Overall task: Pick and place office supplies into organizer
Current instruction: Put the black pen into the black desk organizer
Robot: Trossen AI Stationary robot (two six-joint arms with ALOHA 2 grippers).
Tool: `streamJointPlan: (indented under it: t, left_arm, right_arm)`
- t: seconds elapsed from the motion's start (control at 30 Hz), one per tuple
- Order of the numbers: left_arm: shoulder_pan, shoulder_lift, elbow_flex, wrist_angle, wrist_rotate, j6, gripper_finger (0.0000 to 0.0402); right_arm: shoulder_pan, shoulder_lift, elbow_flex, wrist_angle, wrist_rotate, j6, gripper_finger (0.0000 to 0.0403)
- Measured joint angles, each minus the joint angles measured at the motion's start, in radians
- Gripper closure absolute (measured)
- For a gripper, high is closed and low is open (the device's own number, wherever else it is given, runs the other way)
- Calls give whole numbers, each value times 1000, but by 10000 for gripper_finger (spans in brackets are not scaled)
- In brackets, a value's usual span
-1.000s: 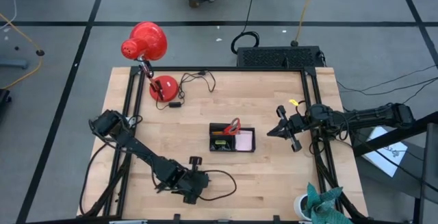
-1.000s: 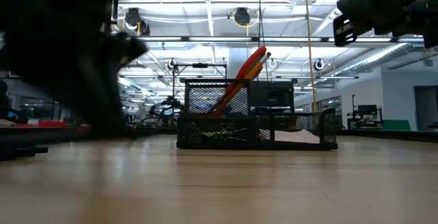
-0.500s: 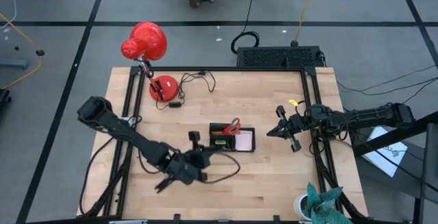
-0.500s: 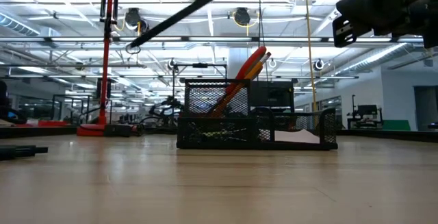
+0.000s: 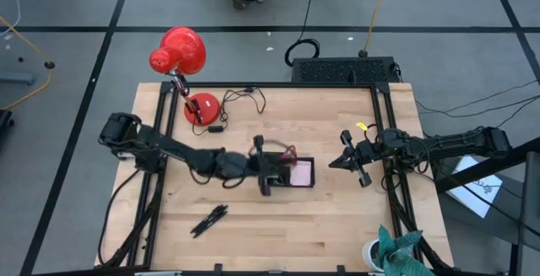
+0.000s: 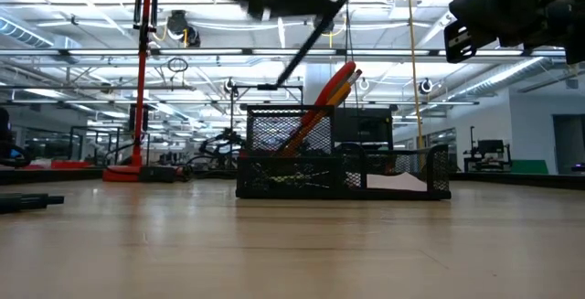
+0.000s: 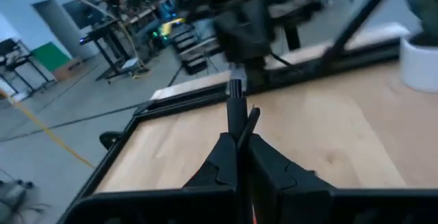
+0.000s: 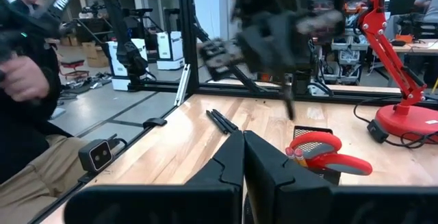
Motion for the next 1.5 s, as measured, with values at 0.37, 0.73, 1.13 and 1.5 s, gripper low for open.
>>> streamJointPlan:
  t: [0.37,0.73,1.13,1.5]
  left_arm:
    - [99,17,-217,277,95,-77,393]
    - [97,131,-210,272,119,-94,398]
    - [97,141,-208,271,105,-130,319]
    - [84,140,-178,234,152,-132,214]
  right_arm:
    - [0,0,0,-2,0,-34,403]
    - [0,0,0,16,-1,-40,403]
    - [0,0,0,24,-1,-41,403]
    - [0,0,0,22,-1,-22,403]
